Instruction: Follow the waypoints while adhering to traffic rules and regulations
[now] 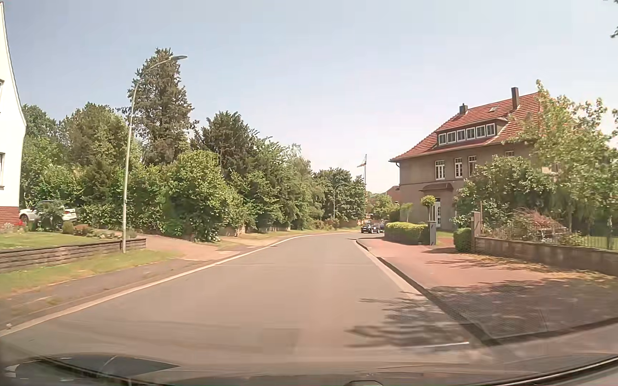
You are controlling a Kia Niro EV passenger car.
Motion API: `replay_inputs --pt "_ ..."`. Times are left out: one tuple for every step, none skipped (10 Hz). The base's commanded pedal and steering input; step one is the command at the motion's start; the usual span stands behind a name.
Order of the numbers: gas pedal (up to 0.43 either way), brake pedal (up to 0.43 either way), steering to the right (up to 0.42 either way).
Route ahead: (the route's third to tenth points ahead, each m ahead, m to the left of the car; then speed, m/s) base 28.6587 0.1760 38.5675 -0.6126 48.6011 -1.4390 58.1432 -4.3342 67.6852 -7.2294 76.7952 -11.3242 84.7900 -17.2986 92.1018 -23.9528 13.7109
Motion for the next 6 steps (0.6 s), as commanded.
replay_inputs --pt "0.169 0.000 -0.003" --pt "0.138 0.000 -0.002" --pt "0.138 0.000 0.000" --pt "0.110 0.000 0.002" --pt "0.098 0.000 0.004" --pt "0.098 0.000 0.005"
